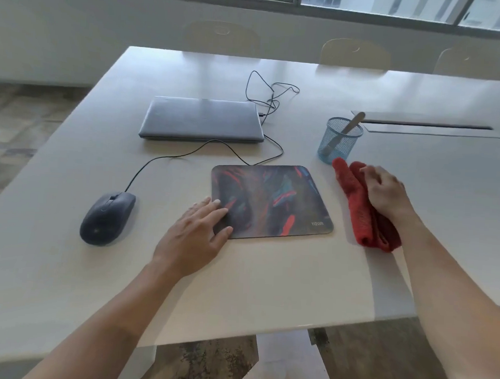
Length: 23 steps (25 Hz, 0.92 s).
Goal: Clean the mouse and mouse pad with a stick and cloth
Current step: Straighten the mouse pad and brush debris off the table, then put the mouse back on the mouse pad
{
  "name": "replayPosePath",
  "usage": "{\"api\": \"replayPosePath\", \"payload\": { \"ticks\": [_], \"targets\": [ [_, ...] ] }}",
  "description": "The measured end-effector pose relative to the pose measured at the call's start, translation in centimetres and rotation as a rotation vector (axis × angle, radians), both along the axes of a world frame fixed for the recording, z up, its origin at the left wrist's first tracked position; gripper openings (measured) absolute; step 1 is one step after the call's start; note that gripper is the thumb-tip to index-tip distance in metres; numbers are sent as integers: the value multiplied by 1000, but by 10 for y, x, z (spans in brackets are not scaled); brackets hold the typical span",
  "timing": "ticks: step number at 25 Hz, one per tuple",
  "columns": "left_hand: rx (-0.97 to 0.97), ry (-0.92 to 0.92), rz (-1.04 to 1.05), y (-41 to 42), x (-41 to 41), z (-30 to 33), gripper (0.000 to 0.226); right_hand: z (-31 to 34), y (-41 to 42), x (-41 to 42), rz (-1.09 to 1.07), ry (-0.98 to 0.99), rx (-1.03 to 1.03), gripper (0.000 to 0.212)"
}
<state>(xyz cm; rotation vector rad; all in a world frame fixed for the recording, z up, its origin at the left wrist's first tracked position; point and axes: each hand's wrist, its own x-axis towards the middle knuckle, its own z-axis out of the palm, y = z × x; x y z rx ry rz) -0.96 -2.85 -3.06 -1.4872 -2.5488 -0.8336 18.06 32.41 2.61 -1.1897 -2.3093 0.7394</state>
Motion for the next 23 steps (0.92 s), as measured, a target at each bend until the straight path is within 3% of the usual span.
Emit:
{"api": "replayPosePath", "payload": {
  "ticks": [3,7,12,15,18,21,23],
  "targets": [
    [-12,6,3,-2,-1,0,50,-10,15,2,28,7,-19,28],
    [-11,58,36,-3,4,5,43,-20,25,10,45,-188,100,43],
    [28,100,162,-5,16,14,30,-26,23,14,-34,-274,178,50],
    [81,151,336,-13,13,21,28,-27,17,19,-54,-268,195,51],
    [40,186,588,-26,-5,33,38,-18,5,18,-50,-256,408,47],
    [-102,94,834,-40,-24,39,49,-10,-28,11,131,-37,545,36],
    [-144,-18,932,-47,-31,40,53,-10,-54,0,317,5,527,37]
  ]
}}
